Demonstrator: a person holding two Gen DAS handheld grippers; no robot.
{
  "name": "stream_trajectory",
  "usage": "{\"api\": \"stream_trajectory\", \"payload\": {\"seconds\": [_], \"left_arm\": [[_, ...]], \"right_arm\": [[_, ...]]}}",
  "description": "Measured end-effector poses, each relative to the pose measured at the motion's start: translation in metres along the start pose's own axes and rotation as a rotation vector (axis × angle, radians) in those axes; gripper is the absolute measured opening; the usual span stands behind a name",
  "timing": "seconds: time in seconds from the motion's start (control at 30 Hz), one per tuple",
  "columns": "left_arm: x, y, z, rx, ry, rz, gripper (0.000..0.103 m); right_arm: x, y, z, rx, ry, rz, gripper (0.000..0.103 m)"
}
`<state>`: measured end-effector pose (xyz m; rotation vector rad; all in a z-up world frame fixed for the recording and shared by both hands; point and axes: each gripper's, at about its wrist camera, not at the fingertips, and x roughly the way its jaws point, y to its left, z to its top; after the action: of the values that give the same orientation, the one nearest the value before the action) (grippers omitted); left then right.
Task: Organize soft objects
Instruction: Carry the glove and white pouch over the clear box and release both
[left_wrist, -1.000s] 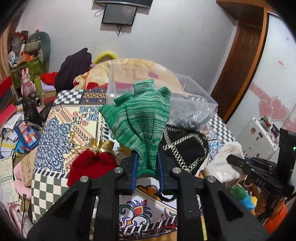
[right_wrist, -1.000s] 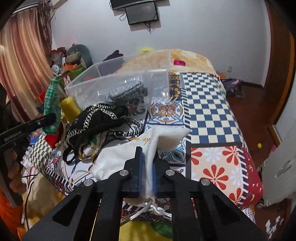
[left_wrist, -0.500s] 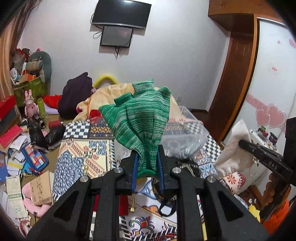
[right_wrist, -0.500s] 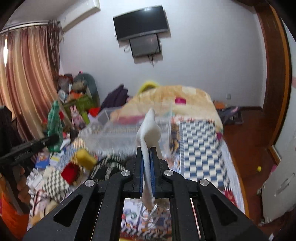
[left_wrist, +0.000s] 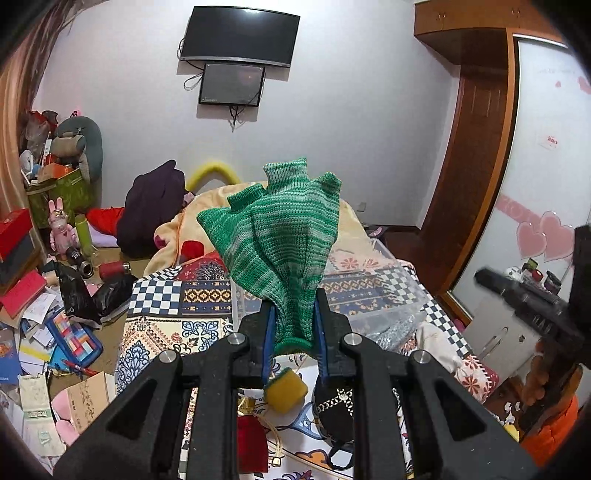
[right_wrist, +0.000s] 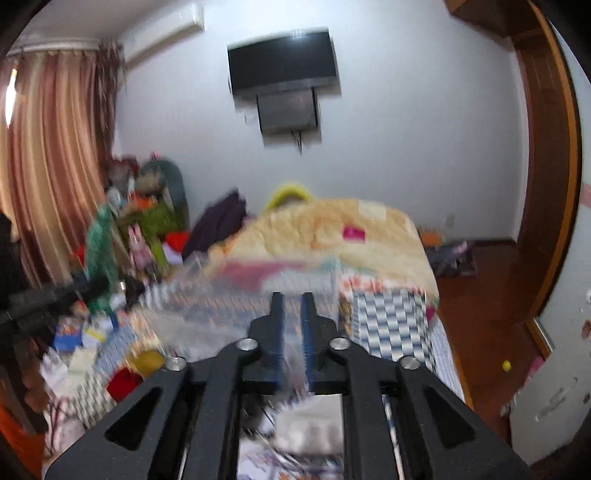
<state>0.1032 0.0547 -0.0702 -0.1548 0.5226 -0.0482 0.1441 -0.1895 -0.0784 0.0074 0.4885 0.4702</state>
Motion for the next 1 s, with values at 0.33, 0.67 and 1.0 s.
{"api": "stream_trajectory", "payload": {"seconds": [0.33, 0.67, 1.0], "left_arm": [[0.013, -0.004, -0.017, 0.006, 0.056, -0.008, 0.018], [0.011, -0.012, -0.02, 0.048, 0.053, 0.016, 0.018], [0.005, -0.008, -0.002, 0.06, 0.014, 0.041, 0.018]], "right_arm": [[0.062, -0.035, -0.069, 0.081, 0.323, -0.072, 0.091], [0.061, -0.023, -0.093, 0.032, 0.328, -0.021, 0.023], [0.019, -0.019, -0.049, 0.028, 0.143, -0.061, 0.01]]}}
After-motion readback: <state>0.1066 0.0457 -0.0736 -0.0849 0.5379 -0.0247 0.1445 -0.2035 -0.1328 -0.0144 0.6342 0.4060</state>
